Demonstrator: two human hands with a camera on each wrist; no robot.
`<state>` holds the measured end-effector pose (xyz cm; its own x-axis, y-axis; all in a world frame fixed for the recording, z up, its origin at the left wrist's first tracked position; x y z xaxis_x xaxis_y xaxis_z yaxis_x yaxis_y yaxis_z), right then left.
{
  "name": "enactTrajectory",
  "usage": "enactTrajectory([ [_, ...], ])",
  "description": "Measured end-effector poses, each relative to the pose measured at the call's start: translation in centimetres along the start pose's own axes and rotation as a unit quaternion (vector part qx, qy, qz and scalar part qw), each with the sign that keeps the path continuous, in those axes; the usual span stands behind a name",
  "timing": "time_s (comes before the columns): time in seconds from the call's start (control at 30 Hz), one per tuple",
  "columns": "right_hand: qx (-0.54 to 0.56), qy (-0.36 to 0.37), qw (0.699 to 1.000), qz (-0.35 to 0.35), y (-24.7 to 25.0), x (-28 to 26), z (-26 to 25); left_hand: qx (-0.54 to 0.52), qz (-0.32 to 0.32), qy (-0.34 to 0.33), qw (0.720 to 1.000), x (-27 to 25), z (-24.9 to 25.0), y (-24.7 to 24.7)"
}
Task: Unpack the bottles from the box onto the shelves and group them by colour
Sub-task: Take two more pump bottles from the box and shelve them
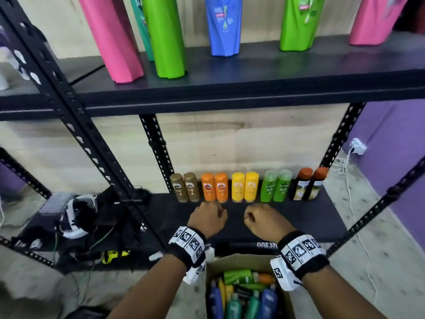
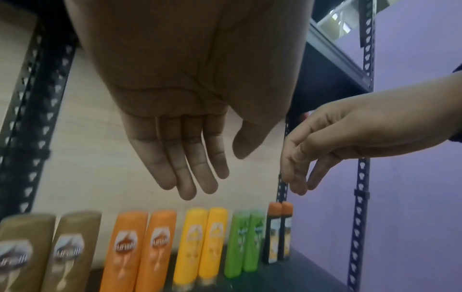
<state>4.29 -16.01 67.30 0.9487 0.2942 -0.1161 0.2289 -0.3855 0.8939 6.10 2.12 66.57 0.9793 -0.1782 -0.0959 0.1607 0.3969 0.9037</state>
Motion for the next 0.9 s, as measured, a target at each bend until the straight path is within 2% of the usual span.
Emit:
enactTrajectory([
  [0.17,0.025,-0.058,0.994,-0.086,-5.7,-2.7,3.2,-0.019,-0.103,0.042,0.994,-1.8,-1.1,-7.1],
  [0.27,0.015,-0.094,0.987,-0.127,-9.1,-4.5,5.2,-0.025,-0.144,0.049,0.988,-3.2,-1.7,-10.6],
  [0.63,0.056,-0.156,0.946,-0.279,-19.5,-11.0,9.9,0.040,-0.296,0.098,0.949,-9.1,-5.4,-20.3],
  [0.9,0.065,-0.187,0.929,-0.311,-23.8,-12.8,11.7,0.047,-0.349,0.119,0.928,-10.7,-6.7,-24.4],
])
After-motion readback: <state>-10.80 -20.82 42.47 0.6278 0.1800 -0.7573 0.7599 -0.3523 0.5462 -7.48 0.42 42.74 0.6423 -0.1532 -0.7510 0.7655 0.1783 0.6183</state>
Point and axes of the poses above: each hand's wrist, its own x-axis towards the middle knuckle, its own y-axis out of the back of the hand, z = x × y, the point moved 4 cm from there along x, towards the middle knuckle, and after that the axes turned 1 degree about -x, right-handed, at the moved point
